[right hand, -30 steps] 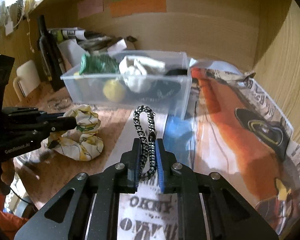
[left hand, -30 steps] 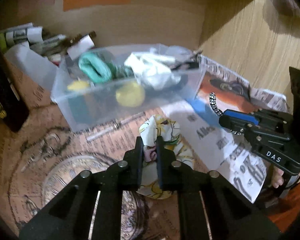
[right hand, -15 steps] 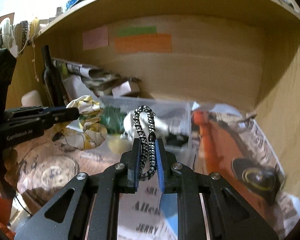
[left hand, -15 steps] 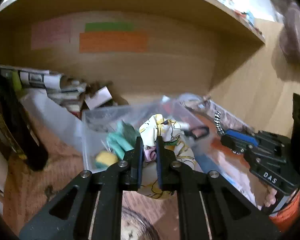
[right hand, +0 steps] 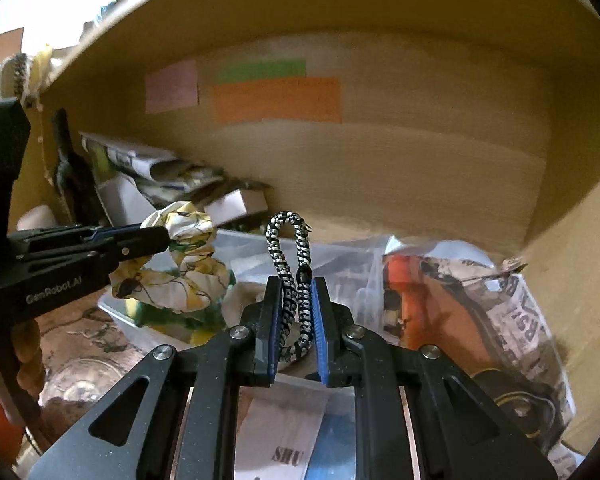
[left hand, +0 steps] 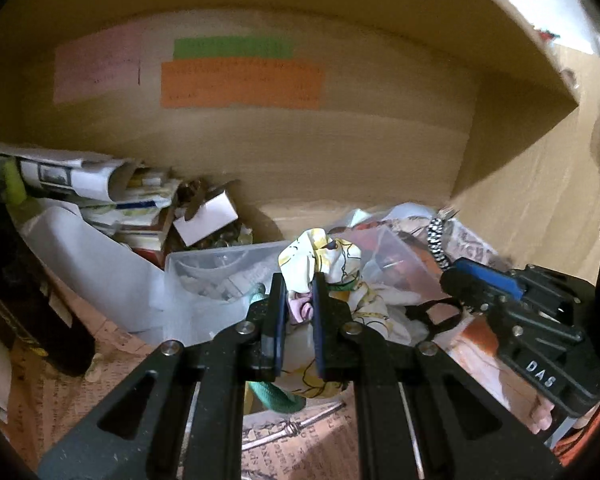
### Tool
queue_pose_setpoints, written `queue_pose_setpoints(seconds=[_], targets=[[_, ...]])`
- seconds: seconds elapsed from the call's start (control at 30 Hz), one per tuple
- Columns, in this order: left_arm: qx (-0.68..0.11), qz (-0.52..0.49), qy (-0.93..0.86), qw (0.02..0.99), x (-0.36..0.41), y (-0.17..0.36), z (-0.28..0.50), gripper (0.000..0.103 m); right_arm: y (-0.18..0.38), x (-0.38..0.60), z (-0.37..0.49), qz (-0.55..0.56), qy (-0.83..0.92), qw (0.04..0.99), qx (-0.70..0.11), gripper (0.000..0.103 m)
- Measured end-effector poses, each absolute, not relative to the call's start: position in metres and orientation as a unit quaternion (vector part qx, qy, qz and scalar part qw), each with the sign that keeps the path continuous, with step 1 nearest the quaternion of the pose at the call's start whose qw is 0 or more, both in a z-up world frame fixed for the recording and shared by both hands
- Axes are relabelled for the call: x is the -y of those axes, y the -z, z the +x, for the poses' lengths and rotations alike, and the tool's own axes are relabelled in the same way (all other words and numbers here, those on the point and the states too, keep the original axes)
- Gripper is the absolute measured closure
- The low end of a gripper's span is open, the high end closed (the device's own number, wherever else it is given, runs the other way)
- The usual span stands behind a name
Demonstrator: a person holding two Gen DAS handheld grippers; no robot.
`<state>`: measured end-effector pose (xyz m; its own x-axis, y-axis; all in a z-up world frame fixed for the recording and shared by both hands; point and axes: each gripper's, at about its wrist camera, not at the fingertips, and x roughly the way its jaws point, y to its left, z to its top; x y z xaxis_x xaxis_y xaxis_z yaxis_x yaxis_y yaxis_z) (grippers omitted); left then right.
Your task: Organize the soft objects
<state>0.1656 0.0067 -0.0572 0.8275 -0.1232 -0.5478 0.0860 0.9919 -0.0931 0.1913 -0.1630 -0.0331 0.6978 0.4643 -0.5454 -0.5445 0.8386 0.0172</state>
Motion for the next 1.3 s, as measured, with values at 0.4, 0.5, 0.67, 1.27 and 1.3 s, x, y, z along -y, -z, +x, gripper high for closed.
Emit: queue_pose_setpoints(seconds=[0.4, 0.5, 0.67, 1.27, 1.3], targets=[[-0.334, 0.004, 0.043, 0.942, 0.005, 0.090, 0.187, 0.075, 0.070, 0.152, 0.213, -0.101, -0.263, 0.901, -0.330, 0.066], [-0.331, 0.004, 0.040, 0.943, 0.004, 0.091, 0.185, 0.055, 0.069, 0.153, 0.211, -0.102, -0.262, 0.902, -0.326, 0.059], [-0.322, 0.006, 0.042, 0.946, 0.003, 0.086, 0.177, 0.042, 0.063, 0.157, 0.209, -0.089, -0.265, 0.905, -0.321, 0.046], [-0.189, -0.019, 0.036, 0.981, -0.016, 0.009, 0.088, 0.029, -0.022, 0.178, 0.138, -0.057, -0.297, 0.933, -0.193, 0.043], [-0.182, -0.019, 0.036, 0.982, -0.016, 0.006, 0.084, 0.029, -0.024, 0.179, 0.134, -0.056, -0.298, 0.934, -0.188, 0.039]])
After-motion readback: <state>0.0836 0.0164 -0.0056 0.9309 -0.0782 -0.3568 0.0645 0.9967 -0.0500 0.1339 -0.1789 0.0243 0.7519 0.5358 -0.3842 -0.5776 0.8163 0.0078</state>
